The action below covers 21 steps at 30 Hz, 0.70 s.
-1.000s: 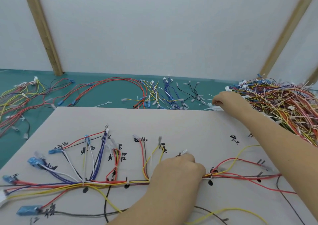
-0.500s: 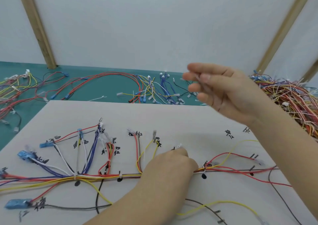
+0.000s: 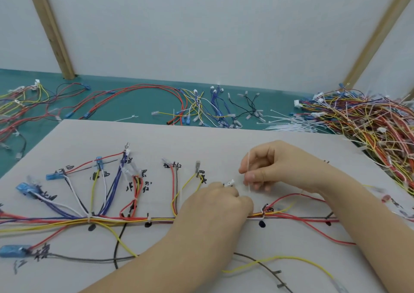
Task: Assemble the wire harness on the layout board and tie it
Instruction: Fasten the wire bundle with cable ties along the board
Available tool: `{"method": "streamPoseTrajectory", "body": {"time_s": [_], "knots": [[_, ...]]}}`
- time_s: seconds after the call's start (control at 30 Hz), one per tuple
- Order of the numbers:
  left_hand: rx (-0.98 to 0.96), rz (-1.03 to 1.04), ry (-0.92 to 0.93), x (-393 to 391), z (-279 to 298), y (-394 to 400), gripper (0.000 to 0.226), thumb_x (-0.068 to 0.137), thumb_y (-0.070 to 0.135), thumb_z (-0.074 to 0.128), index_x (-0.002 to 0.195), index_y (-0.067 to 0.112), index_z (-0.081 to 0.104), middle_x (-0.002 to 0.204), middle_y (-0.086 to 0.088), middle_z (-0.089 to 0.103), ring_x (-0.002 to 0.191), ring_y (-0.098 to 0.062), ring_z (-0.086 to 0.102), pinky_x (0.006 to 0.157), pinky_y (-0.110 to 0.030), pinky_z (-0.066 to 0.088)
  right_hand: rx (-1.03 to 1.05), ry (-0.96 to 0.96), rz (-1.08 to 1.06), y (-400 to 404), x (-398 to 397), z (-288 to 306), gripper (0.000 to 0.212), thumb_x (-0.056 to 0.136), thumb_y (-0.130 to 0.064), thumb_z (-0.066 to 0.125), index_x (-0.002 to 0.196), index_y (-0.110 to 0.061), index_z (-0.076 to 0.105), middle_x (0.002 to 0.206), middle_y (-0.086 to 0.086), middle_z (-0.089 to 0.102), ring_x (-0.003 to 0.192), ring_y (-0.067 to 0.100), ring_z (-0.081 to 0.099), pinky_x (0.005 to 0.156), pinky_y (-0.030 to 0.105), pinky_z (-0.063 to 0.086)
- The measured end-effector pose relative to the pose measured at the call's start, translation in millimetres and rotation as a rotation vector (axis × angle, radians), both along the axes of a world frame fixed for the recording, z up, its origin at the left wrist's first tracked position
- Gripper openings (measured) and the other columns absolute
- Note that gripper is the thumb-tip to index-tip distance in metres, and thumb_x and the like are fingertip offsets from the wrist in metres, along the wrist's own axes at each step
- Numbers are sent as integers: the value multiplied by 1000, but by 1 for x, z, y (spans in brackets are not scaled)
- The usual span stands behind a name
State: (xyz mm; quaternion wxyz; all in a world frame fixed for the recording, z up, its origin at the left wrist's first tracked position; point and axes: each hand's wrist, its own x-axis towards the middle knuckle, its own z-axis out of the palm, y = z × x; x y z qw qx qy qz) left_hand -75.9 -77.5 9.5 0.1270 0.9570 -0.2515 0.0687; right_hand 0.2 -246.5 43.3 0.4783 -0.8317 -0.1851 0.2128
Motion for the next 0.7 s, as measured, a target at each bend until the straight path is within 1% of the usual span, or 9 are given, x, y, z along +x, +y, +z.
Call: {"method": "streamPoseTrajectory", "body": {"time_s": [0.17,0.27,0.33,0.4,0.47,0.53,0.6,0.63,0.7], "knots": [[-101,-27,14,-1,1,2,19,92,14,43,100,32,42,101,8,49,99,-15,39,78,-29,38,-130,-56,117,0,-4,1,20,75,-3,73,72,-22,66,66,-3,68,61,6,59,63,20,48],[-98,-22,4,0,3,2,17,94,17,41,102,32,43,100,9,48,101,-15,40,76,-28,36,-145,17,162,-1,-8,3,16,73,-11,73,73,-25,66,65,-4,68,63,13,58,66,35,47],[-77,-47,-19,-3,6,2,15,90,17,52,99,29,51,95,7,53,97,-17,47,70,-28,39,-153,30,155,-1,-9,4,16,72,-13,73,72,-27,65,64,-4,67,63,15,58,66,41,46],[-56,-116,-30,-3,7,3,24,64,20,79,78,27,61,70,9,59,71,-15,58,50,-19,43,-167,-12,131,0,-9,4,19,75,-10,73,71,-26,64,62,-5,67,58,10,57,63,33,47],[-51,-145,-31,-2,5,4,36,40,23,89,63,28,62,53,13,55,51,-10,55,38,-14,39,-183,-78,106,3,-10,3,22,76,-6,72,70,-26,62,61,-7,67,54,3,56,57,21,45],[-55,-133,-25,-4,6,4,33,47,23,87,69,28,63,59,12,57,58,-10,56,44,-16,41,-190,-73,109,3,-10,3,22,75,-8,72,70,-26,62,61,-7,67,53,3,55,58,22,46],[-89,-94,40,-5,8,2,20,79,19,67,95,26,59,87,8,58,88,-16,54,66,-25,44,-201,-9,129,1,-11,4,19,74,-12,74,71,-28,63,63,-5,68,59,8,58,65,39,51],[-117,-70,4,-3,2,3,19,89,16,53,105,27,52,99,6,54,99,-18,48,74,-29,41,-211,18,142,-1,-12,6,20,74,-12,74,71,-29,64,65,-4,68,62,11,60,68,44,51],[-136,-46,-18,-2,-1,4,20,94,16,40,108,29,45,106,6,50,104,-16,41,79,-28,36,-215,16,158,-1,-12,7,23,76,-7,73,72,-28,63,65,-4,69,63,12,60,68,40,50]]}}
